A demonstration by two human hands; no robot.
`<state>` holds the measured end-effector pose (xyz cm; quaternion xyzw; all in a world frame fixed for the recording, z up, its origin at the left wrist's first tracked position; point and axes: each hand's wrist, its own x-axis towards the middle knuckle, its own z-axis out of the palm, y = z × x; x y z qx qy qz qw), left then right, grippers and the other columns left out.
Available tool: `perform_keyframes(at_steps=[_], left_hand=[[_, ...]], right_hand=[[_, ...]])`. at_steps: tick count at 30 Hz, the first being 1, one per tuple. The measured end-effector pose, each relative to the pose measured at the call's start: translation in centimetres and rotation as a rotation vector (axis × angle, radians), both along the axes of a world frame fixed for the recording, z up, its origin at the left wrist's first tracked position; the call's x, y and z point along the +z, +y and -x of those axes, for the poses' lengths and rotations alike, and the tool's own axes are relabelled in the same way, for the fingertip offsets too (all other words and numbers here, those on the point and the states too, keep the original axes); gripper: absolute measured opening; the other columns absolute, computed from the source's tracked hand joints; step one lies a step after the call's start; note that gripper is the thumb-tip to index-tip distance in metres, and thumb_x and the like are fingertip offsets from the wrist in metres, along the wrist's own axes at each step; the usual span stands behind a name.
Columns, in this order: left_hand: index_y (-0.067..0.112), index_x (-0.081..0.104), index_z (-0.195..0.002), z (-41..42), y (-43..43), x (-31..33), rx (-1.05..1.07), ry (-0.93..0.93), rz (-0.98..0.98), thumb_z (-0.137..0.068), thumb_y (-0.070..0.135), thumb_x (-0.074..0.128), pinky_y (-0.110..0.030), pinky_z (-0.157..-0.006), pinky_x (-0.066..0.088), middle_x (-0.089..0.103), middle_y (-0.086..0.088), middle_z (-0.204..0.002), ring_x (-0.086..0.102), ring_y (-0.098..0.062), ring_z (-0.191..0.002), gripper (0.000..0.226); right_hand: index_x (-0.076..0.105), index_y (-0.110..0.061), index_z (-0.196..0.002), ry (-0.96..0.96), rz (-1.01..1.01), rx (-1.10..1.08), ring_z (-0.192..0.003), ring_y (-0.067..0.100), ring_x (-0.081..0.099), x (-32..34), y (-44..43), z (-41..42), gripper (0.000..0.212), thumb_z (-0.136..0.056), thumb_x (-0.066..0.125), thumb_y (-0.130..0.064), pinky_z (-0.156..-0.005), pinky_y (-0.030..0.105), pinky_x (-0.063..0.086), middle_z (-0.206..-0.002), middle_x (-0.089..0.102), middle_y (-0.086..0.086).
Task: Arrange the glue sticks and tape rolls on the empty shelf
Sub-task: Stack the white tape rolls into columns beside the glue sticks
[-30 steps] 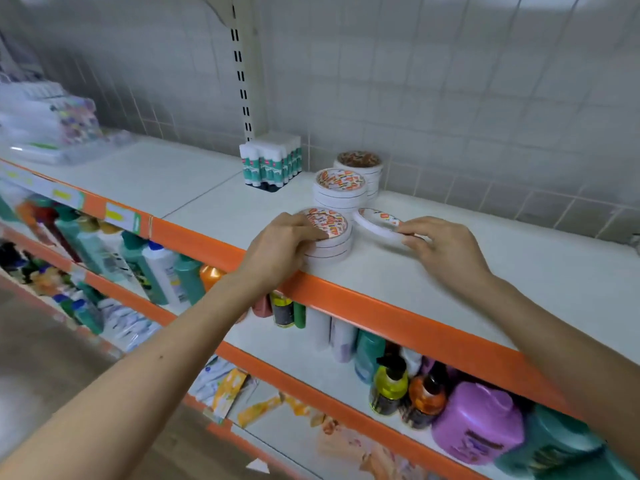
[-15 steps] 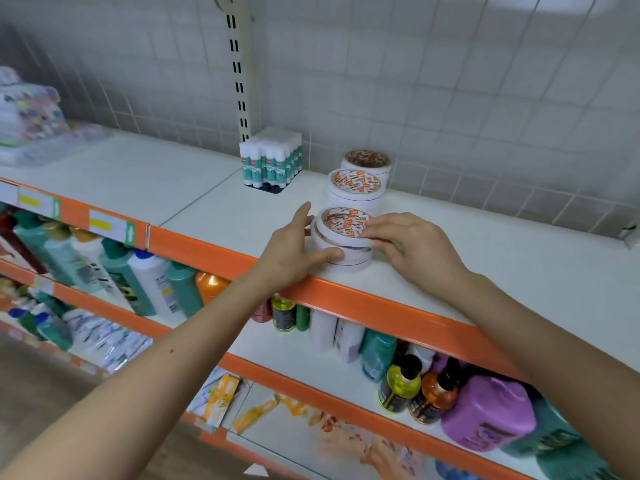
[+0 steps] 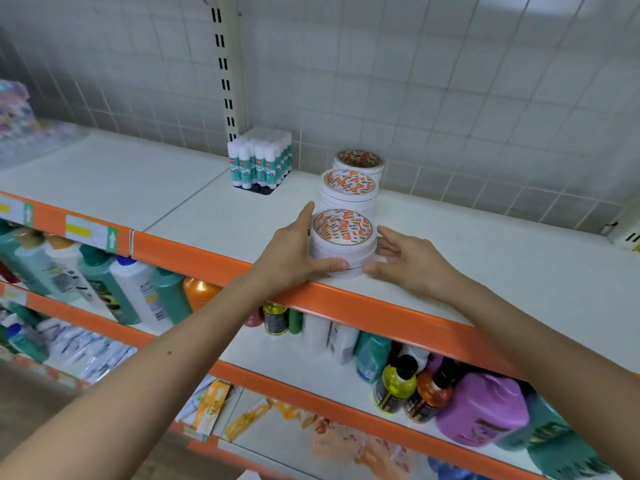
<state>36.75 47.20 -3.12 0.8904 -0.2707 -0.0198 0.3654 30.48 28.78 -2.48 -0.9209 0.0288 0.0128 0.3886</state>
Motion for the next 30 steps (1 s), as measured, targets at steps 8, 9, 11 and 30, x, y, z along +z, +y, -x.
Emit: perform_keyframes(at_steps=[8,9,11,30], left_hand=[[0.010,0.012,-0.146,0.6,-0.4,0.2,0.029,-0.059,-0.015,-0.073,0.035,0.074,-0.024,-0.096,0.034,0.044,-0.007,-0.142,0.046,-0.025,-0.125,0.099],[0.010,0.014,-0.146,0.6,-0.4,0.2,0.034,-0.067,-0.012,-0.073,0.034,0.074,-0.024,-0.096,0.035,0.045,-0.007,-0.141,0.046,-0.025,-0.125,0.098],[0.009,0.016,-0.145,0.6,-0.4,0.1,0.038,-0.080,-0.010,-0.073,0.033,0.074,-0.023,-0.095,0.034,0.047,-0.007,-0.139,0.047,-0.024,-0.124,0.096],[0.017,0.040,-0.133,-0.4,0.2,0.5,0.046,0.098,0.046,-0.071,0.040,0.075,-0.017,-0.084,0.037,0.057,0.000,-0.127,0.054,-0.017,-0.112,0.075]], right_hand=[[0.057,-0.008,-0.119,-0.136,0.020,-0.066,-0.112,0.014,0.058,-0.9,1.1,-0.5,0.041,-0.080,0.066,-0.012,-0.087,0.007,0.040,-0.118,0.064,0.004],[0.056,-0.007,-0.120,-0.142,0.004,-0.075,-0.112,0.016,0.058,-1.1,1.4,-0.5,0.042,-0.079,0.066,-0.011,-0.097,0.017,0.040,-0.119,0.063,0.005],[0.054,-0.006,-0.120,-0.157,-0.036,-0.091,-0.114,0.020,0.058,-1.5,1.8,-0.7,0.043,-0.079,0.066,-0.010,-0.103,0.035,0.041,-0.121,0.062,0.007],[0.051,-0.008,-0.123,-0.122,0.115,-0.153,-0.110,0.025,0.054,-0.2,2.7,-0.5,0.041,-0.094,0.043,-0.035,-0.080,0.022,0.035,-0.117,0.063,0.010]])
